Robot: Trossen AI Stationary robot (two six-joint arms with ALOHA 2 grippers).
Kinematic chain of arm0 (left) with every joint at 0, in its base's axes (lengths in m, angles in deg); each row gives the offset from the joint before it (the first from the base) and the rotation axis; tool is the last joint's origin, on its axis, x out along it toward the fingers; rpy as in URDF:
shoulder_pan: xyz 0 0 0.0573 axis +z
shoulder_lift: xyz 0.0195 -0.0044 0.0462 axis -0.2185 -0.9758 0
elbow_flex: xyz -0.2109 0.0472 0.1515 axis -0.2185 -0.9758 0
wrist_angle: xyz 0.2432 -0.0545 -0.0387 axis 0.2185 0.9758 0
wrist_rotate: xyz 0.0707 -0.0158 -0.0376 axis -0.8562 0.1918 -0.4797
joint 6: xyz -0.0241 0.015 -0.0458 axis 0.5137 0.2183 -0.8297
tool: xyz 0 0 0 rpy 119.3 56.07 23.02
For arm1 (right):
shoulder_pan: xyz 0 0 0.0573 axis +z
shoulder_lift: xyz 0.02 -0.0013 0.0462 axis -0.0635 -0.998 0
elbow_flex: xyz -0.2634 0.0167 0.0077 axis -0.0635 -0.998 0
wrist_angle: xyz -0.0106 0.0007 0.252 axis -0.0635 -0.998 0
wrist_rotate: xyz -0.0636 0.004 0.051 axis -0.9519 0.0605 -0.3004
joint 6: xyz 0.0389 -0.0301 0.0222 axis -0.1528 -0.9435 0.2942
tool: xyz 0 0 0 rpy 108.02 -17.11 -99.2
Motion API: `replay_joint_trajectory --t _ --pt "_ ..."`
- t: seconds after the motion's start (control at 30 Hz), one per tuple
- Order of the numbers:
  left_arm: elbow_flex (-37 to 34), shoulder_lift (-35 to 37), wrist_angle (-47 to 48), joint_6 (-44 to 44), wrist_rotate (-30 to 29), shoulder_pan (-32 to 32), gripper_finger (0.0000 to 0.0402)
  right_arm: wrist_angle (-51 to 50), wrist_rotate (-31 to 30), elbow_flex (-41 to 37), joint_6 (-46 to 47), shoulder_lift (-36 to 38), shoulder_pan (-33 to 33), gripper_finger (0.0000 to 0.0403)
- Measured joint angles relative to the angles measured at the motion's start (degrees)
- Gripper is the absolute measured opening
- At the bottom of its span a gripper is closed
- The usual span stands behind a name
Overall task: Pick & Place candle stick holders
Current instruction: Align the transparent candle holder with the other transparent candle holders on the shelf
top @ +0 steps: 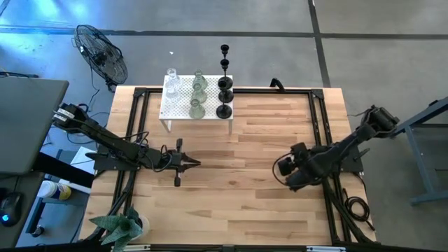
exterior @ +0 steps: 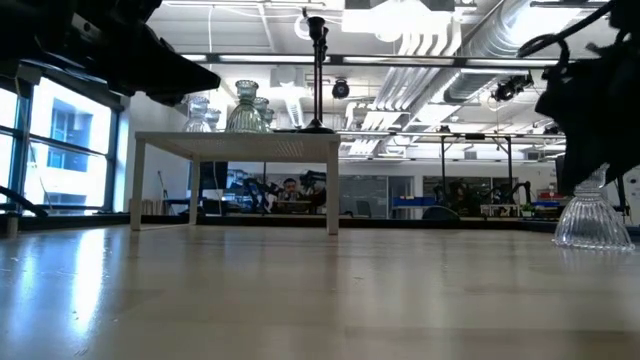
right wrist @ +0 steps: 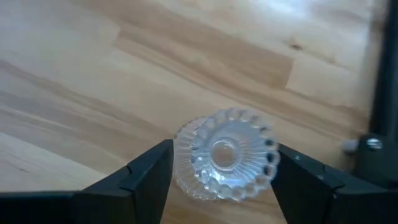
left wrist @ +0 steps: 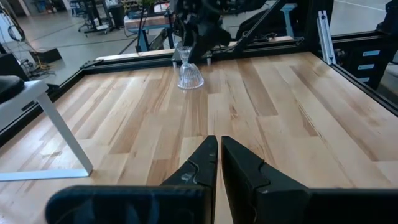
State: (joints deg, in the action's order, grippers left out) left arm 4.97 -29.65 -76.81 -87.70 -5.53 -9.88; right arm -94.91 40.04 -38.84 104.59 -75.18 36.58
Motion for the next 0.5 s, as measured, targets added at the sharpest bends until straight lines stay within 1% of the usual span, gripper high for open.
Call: replay_joint_trajectory --t 0.07,0.2,0.33,0.4,0.5 --pt "0.0 0.0 0.0 0.0 0.0 0.0 0.0018 3.2 -0.1 -1.6 -2.5 0.0 -1.1 0.0237" --pt "0.0 0.0 0.0 0.0 0.0 0.0 0.0018 6.5 -2.7 -3.1 -3.9 0.0 -1.9 0.0219" --pt "0.0 0.0 0.0 0.0 0.0 0.0 0.0018 7.3 -4.4 -2.9 -4.3 0.0 -1.8 0.0174" --pt "0.0 0.0 0.1 0.0 0.1 0.0 0.0018 7.3 -4.3 -2.9 -4.9 0.0 -1.8 0.0152" --pt "-0.5 1.2 0.6 0.3 0.0 0.0 0.0018 10.0 -4.3 -2.7 -8.4 0.0 -1.8 0.0152"
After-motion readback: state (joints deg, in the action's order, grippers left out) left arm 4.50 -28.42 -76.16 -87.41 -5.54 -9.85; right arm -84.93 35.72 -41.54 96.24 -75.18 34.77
